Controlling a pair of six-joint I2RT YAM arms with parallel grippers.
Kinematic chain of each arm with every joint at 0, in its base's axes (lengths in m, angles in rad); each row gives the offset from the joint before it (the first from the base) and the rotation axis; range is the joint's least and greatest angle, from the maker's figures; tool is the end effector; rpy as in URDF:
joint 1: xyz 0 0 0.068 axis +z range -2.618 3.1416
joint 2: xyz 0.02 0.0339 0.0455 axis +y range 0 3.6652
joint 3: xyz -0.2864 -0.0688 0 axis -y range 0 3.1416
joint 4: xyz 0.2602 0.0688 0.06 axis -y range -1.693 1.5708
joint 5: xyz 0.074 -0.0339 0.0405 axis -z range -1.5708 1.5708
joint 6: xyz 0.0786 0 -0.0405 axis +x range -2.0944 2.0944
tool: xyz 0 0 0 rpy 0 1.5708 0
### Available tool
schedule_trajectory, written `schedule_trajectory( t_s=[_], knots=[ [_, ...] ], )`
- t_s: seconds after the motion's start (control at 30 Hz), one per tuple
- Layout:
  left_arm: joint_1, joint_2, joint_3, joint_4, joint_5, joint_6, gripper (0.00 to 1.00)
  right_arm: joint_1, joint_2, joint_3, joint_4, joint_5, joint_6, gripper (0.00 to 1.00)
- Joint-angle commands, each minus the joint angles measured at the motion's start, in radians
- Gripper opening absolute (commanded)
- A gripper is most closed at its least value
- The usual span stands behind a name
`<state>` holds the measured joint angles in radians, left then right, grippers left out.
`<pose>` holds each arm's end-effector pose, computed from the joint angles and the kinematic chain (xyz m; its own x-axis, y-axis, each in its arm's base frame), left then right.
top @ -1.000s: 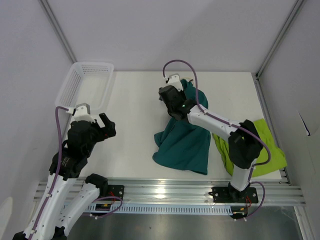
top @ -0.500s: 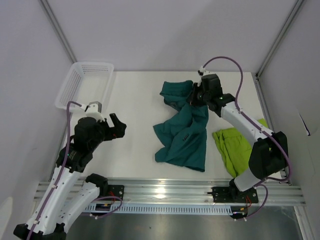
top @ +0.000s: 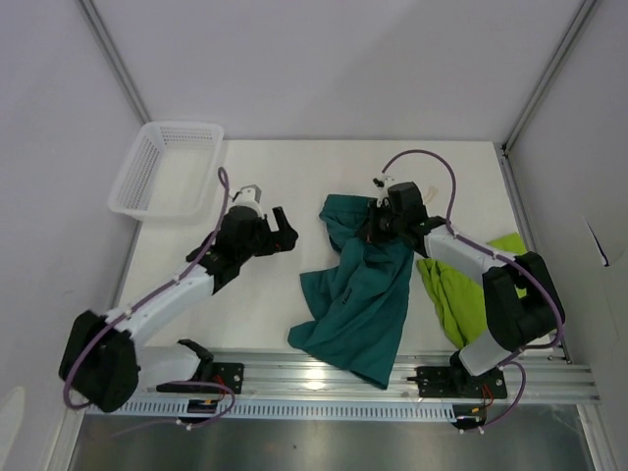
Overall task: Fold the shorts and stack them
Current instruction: Flatten the shorts out
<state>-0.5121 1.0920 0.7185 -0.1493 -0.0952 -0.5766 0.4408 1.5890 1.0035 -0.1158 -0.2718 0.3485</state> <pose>0.2513 -0.1327 0.2526 -0.5917 -0.2900 -0.7522 0.1114 0.8947 -0.4326 0.3434 0.1853 0.2095 -0.7522 0.0089 -0.6589 -0.3614 0.8306 0.4237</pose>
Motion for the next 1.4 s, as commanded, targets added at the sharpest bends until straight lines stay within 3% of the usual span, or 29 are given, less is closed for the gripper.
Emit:
schedule_trajectory(
  t_s=[0.0, 0.17, 0.4, 0.83, 0.87, 0.97, 1.0, 1.07, 1.1, 1.13, 1.2, 1.23, 1.27, 1.37],
  knots=[
    [-0.008, 0.136, 0.073, 0.227, -0.070, -0.003, 0.99, 0.050, -0.072, -0.040, 0.141, -0.032, -0.068, 0.00],
    [0.020, 0.389, 0.159, 0.342, 0.029, -0.002, 0.99, 0.096, -0.106, -0.077, 0.163, 0.014, -0.115, 0.00],
    [0.067, 0.607, 0.242, 0.582, 0.178, -0.008, 0.99, 0.125, -0.141, -0.118, 0.228, 0.005, -0.152, 0.00],
    [0.141, 0.789, 0.190, 0.810, 0.377, -0.077, 0.98, 0.127, -0.153, -0.135, 0.265, -0.035, -0.140, 0.00],
    [0.141, 0.798, 0.187, 0.829, 0.391, -0.086, 0.95, 0.127, -0.153, -0.137, 0.268, -0.035, -0.137, 0.00],
    [0.141, 0.841, 0.161, 0.927, 0.456, -0.137, 0.70, 0.127, -0.147, -0.137, 0.272, -0.043, -0.132, 0.00],
    [0.141, 0.850, 0.147, 0.965, 0.489, -0.158, 0.52, 0.128, -0.143, -0.135, 0.274, -0.046, -0.132, 0.00],
    [0.141, 0.870, 0.128, 1.091, 0.528, -0.218, 0.30, 0.127, -0.126, -0.128, 0.269, -0.043, -0.131, 0.00],
    [0.141, 0.870, 0.122, 1.120, 0.551, -0.241, 0.12, 0.127, -0.118, -0.123, 0.263, -0.038, -0.131, 0.00],
    [0.141, 0.870, 0.115, 1.163, 0.561, -0.247, 0.01, 0.127, -0.106, -0.117, 0.255, -0.034, -0.132, 0.00],
    [0.142, 0.856, 0.104, 1.179, 0.572, -0.247, 0.00, 0.127, -0.100, -0.112, 0.251, -0.026, -0.132, 0.12],
    [0.142, 0.850, 0.092, 1.179, 0.571, -0.241, 0.00, 0.127, -0.097, -0.112, 0.246, -0.011, -0.131, 0.41],
    [0.147, 0.829, 0.087, 1.179, 0.566, -0.233, 0.00, 0.127, -0.098, -0.114, 0.246, -0.001, -0.129, 0.53],
    [0.173, 0.786, 0.052, 1.197, 0.554, -0.215, 0.00, 0.121, -0.122, -0.132, 0.258, 0.025, -0.118, 0.64]
  ],
)
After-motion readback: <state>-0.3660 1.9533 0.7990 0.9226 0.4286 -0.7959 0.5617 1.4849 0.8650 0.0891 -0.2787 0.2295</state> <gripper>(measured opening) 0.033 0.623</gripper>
